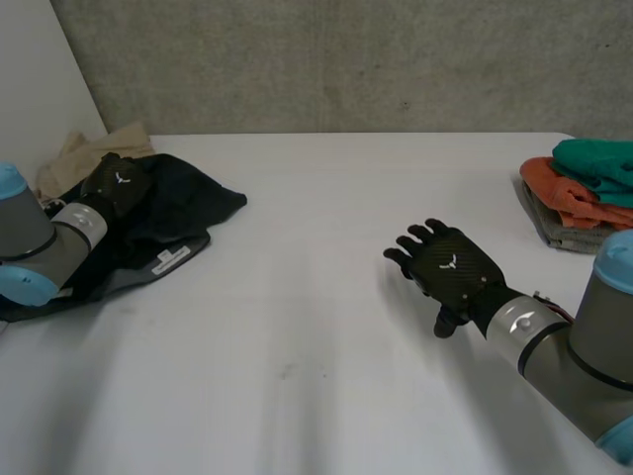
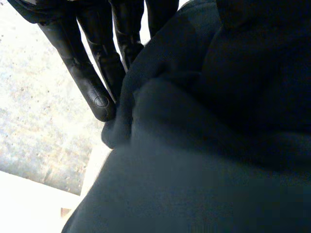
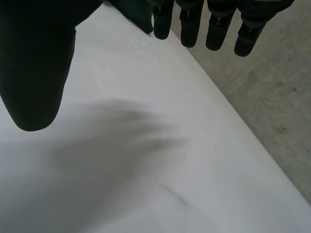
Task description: Fold the laundry.
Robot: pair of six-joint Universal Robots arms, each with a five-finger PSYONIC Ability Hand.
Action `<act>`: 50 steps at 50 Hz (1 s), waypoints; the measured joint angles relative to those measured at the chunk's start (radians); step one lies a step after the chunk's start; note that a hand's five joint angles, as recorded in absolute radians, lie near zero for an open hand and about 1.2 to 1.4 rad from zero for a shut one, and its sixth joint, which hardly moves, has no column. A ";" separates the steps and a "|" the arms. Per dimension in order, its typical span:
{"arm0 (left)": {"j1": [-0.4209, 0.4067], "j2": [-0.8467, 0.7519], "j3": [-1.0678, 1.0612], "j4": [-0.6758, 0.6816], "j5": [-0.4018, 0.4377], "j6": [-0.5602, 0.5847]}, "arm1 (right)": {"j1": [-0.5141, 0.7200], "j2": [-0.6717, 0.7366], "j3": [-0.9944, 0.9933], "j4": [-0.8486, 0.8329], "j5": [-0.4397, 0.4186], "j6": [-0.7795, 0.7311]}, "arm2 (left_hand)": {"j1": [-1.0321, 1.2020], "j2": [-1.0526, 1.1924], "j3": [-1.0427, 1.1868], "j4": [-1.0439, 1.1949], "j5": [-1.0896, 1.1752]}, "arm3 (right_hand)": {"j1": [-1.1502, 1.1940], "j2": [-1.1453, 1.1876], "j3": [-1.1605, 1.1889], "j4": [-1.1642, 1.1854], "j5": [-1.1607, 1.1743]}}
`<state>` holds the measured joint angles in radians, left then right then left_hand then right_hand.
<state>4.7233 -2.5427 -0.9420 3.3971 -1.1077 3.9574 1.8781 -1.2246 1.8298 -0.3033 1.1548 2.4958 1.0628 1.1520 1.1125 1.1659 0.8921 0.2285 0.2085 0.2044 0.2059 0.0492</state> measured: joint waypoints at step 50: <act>-0.731 0.422 -0.214 -0.059 -0.435 -0.687 | -0.279 -0.240 -0.111 0.223 0.199 0.281 | -0.671 -0.761 -0.719 -0.786 -0.690 | 0.000 0.000 0.000 0.000 0.000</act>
<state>3.9928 -2.1207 -1.1557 3.3385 -1.5430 3.2705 1.5989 -1.4644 1.7186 -0.0807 1.3537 2.7769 0.3915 0.3907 0.3930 0.3796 0.2025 0.2285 0.2085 0.2044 0.2059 0.0492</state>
